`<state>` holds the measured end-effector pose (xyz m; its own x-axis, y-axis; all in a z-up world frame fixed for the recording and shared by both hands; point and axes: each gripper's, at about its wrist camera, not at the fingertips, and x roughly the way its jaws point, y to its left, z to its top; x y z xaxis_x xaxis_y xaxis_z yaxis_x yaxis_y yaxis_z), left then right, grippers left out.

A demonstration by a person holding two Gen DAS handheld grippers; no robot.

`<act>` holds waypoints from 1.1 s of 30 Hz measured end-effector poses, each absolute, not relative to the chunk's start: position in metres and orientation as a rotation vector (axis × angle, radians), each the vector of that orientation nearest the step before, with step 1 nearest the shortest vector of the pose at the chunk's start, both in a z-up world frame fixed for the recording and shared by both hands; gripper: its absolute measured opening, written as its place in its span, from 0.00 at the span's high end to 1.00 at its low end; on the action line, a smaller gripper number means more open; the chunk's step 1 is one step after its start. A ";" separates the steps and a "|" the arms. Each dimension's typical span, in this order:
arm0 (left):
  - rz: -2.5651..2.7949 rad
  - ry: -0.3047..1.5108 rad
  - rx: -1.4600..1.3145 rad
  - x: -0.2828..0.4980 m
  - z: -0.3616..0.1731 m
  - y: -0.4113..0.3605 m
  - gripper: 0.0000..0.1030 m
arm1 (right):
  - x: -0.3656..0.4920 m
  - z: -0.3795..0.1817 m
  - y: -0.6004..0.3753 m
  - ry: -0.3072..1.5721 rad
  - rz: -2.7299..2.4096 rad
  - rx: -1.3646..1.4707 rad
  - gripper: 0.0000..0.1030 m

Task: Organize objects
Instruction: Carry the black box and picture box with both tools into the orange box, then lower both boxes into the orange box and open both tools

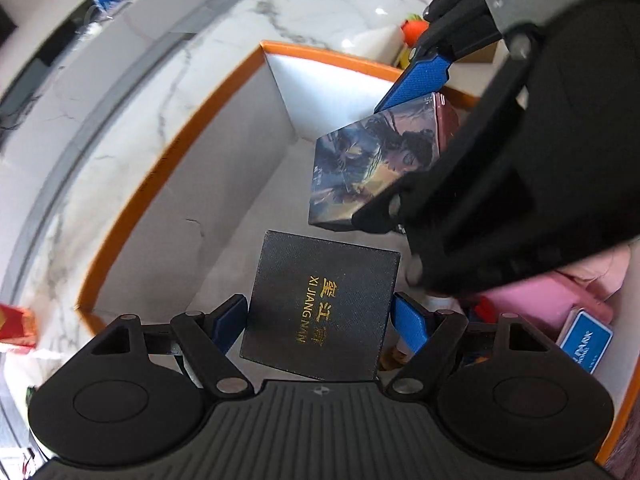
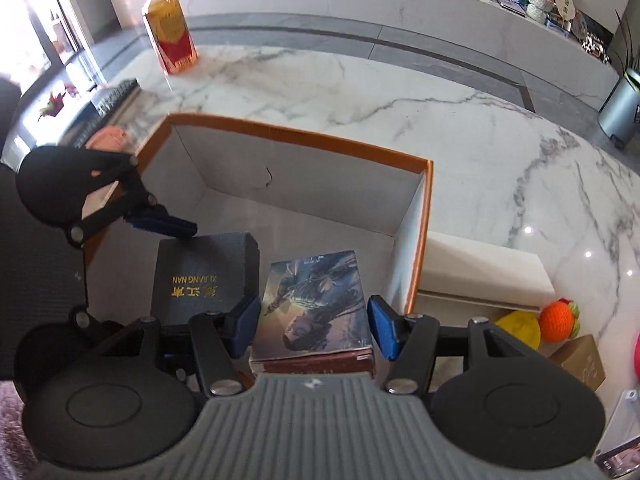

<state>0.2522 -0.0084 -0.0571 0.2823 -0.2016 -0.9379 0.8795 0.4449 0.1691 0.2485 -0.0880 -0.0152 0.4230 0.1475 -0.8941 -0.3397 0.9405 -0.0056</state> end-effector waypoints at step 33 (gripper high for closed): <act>-0.928 1.047 0.764 0.232 -0.072 0.013 0.11 | 0.259 -0.020 -0.070 1.203 0.358 -0.421 0.43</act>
<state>0.2324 0.0128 -0.0722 0.2121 -0.2603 -0.9420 0.9040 0.4184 0.0879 0.2589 -0.0699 -0.0195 0.3208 0.0437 -0.9461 -0.4809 0.8681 -0.1229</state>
